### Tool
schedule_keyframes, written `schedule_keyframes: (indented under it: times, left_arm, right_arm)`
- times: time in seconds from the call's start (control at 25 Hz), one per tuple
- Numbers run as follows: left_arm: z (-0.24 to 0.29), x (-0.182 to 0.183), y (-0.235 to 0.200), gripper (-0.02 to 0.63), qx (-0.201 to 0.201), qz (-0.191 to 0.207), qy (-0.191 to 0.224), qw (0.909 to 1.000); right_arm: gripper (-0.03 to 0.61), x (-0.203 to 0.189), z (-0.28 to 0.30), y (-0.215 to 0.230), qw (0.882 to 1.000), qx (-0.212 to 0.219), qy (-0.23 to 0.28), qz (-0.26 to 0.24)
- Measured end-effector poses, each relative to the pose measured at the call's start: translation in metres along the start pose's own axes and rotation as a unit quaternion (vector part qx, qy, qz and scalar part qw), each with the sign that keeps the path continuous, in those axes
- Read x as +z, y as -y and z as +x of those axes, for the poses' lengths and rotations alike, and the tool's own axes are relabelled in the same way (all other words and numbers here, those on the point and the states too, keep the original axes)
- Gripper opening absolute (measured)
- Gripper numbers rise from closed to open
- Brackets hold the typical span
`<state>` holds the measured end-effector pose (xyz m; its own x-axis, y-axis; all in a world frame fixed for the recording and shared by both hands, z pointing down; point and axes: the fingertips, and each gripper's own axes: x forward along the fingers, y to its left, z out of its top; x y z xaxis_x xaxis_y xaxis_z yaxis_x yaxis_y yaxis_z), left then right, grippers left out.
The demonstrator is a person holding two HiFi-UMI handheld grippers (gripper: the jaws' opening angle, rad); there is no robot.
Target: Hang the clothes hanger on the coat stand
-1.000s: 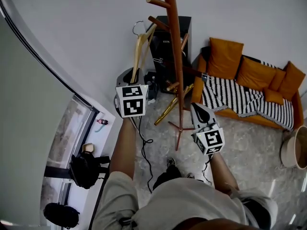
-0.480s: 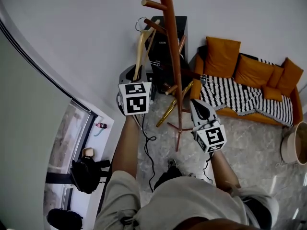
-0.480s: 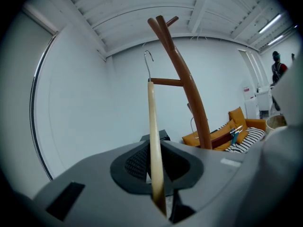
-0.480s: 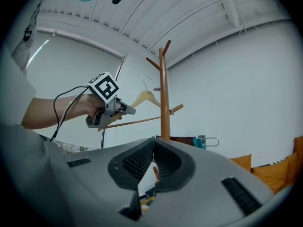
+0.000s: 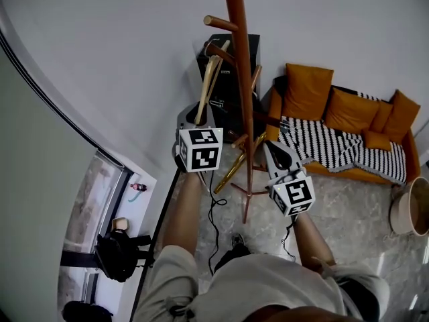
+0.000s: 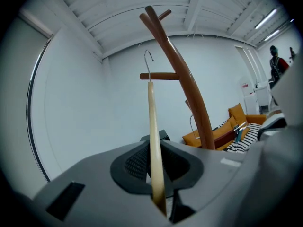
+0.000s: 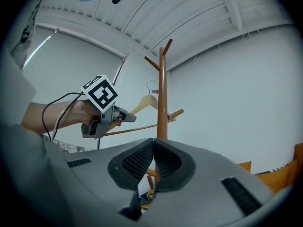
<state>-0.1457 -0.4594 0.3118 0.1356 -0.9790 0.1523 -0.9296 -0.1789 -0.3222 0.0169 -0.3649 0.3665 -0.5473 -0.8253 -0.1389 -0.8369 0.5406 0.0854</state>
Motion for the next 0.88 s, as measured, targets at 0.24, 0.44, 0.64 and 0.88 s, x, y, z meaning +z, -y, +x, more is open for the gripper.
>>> schedule_keyframes:
  times: [0.24, 0.44, 0.64, 0.88]
  left_arm:
    - [0.008, -0.007, 0.006, 0.055, -0.005, -0.012, -0.002, 0.9999]
    - [0.01, -0.013, 0.007, 0.055, -0.003, -0.014, -0.008, 0.9999]
    - [0.012, -0.013, 0.01, 0.055, 0.004, -0.011, -0.006, 0.9999]
    - [0.015, -0.02, 0.026, 0.055, -0.003, -0.017, -0.01, 0.9998]
  right_arm:
    - [0.005, 0.016, 0.024, 0.01, 1.0, -0.005, 0.005, -0.018]
    - [0.005, 0.021, 0.034, 0.015, 1.0, -0.007, 0.007, -0.014]
    - [0.005, 0.015, 0.036, 0.016, 1.0, -0.004, 0.0, -0.007]
    - [0.005, 0.008, 0.036, 0.021, 1.0, -0.011, -0.005, -0.004]
